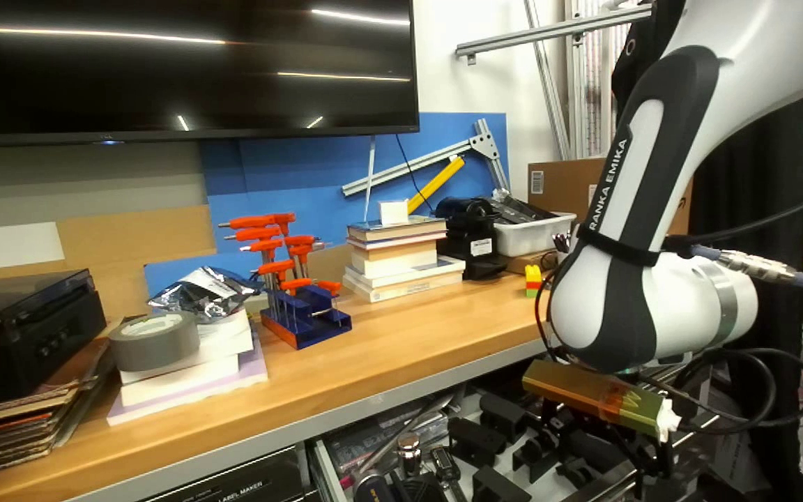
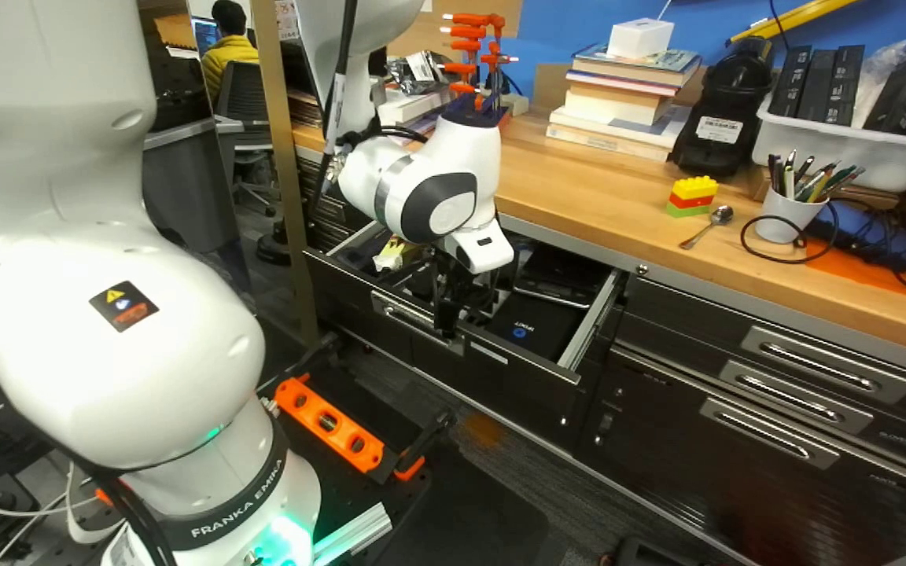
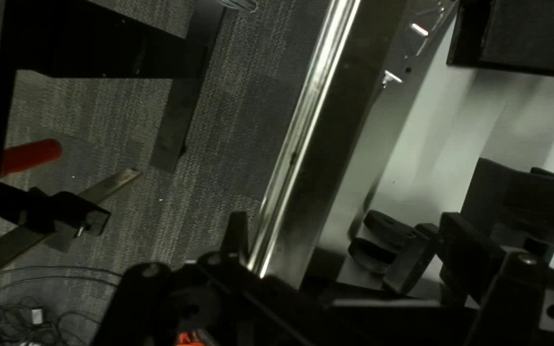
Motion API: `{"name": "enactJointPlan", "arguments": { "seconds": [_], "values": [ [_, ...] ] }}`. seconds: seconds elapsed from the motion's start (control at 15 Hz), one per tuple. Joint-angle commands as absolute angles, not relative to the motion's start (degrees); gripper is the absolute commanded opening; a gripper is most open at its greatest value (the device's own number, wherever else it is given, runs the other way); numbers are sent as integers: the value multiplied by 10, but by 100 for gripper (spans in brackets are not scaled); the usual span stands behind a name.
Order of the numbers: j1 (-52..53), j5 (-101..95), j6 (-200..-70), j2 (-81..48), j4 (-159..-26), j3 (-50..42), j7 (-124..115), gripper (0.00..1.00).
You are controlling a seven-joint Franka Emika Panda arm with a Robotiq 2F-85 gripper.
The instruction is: Place the black objects on the counter inside the open drawer and close the drawer
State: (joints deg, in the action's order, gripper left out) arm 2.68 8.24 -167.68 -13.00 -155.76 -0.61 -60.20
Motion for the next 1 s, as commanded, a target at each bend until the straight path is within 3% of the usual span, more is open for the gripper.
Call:
{"name": "enactJointPlan", "arguments": {
  "seconds": [0.0, 0.4, 0.93],
  "values": [
    [-3, 160, -1754, -134, -1560, 53, -498, 100],
    [-92, 210, -1868, -183, -1519, 194, -441, 100],
    [-125, 155, -1949, -234, -1483, 241, -434, 100]
  ]
}}
